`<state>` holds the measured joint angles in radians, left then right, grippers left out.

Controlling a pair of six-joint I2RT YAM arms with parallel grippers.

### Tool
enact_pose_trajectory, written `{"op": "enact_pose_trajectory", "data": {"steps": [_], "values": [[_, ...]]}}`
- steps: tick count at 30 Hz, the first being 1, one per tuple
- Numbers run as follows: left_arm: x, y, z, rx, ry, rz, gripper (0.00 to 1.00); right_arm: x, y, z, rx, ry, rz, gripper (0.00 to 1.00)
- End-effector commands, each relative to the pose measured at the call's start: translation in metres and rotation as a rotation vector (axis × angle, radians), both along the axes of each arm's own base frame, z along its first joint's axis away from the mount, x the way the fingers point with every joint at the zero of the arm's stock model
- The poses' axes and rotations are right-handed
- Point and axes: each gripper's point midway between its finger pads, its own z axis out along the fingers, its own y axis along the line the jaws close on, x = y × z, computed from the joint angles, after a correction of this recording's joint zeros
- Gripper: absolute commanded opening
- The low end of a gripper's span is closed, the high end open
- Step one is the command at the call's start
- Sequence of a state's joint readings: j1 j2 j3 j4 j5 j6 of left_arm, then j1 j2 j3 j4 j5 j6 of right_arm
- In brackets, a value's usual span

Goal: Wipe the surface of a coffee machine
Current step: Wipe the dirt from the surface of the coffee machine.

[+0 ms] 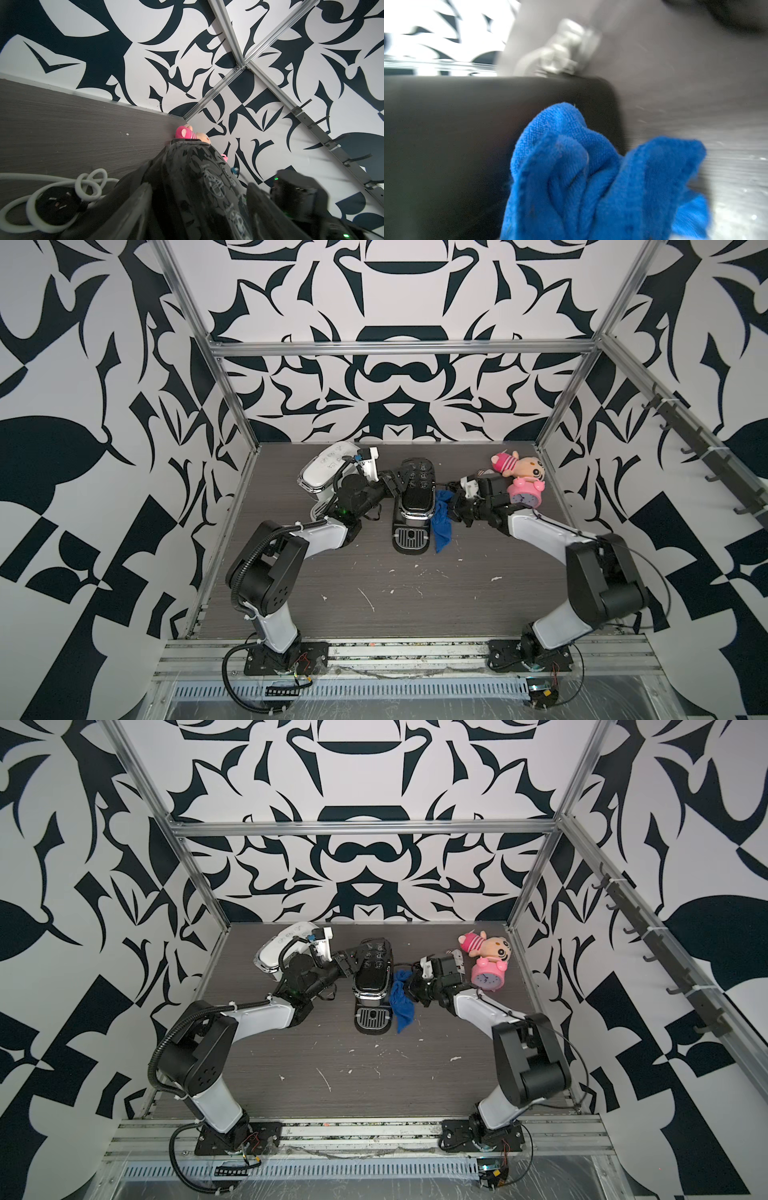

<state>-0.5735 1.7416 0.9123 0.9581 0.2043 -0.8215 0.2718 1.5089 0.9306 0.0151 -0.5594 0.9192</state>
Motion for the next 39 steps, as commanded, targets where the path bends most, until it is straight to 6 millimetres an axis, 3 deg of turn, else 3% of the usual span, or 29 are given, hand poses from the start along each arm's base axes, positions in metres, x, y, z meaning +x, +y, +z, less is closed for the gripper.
{"op": "enact_pose_trajectory", "data": {"steps": [1, 3, 9, 11, 17, 20, 22, 26, 30, 34, 37, 39], "values": [[-0.028, -0.029, -0.088, 0.164, 0.202, -0.117, 0.74, -0.003, -0.007, 0.054, -0.039, -0.151, -0.015, 0.00], [-0.026, -0.028, -0.089, 0.155, 0.206, -0.111, 0.74, -0.004, -0.008, 0.053, -0.036, -0.154, -0.016, 0.00], [-0.025, -0.028, -0.098, 0.148, 0.225, -0.101, 0.74, -0.007, 0.007, 0.021, 0.029, -0.060, 0.033, 0.00], [-0.026, -0.026, -0.101, 0.152, 0.230, -0.096, 0.74, -0.010, 0.006, 0.038, 0.044, -0.095, 0.026, 0.00], [-0.024, -0.027, -0.098, 0.156, 0.225, -0.092, 0.74, -0.034, -0.014, 0.120, -0.032, -0.271, -0.003, 0.00], [-0.023, -0.026, -0.098, 0.161, 0.227, -0.086, 0.74, -0.051, -0.017, 0.144, -0.036, -0.321, 0.003, 0.00], [-0.023, -0.025, -0.098, 0.164, 0.228, -0.083, 0.74, -0.060, -0.013, 0.151, -0.028, -0.331, 0.022, 0.00], [-0.023, -0.024, -0.098, 0.167, 0.232, -0.082, 0.74, -0.076, 0.010, 0.136, -0.031, -0.323, 0.090, 0.00], [-0.022, -0.024, -0.096, 0.168, 0.229, -0.079, 0.74, -0.085, 0.033, 0.092, -0.042, -0.256, 0.161, 0.00], [-0.020, -0.026, -0.092, 0.164, 0.222, -0.082, 0.74, -0.087, 0.030, 0.052, -0.068, -0.208, 0.151, 0.00], [-0.021, -0.026, -0.089, 0.165, 0.219, -0.088, 0.74, -0.089, 0.027, 0.051, -0.080, -0.214, 0.136, 0.00], [-0.021, -0.026, -0.089, 0.168, 0.220, -0.087, 0.74, -0.089, 0.027, 0.064, -0.071, -0.245, 0.140, 0.00]]}}
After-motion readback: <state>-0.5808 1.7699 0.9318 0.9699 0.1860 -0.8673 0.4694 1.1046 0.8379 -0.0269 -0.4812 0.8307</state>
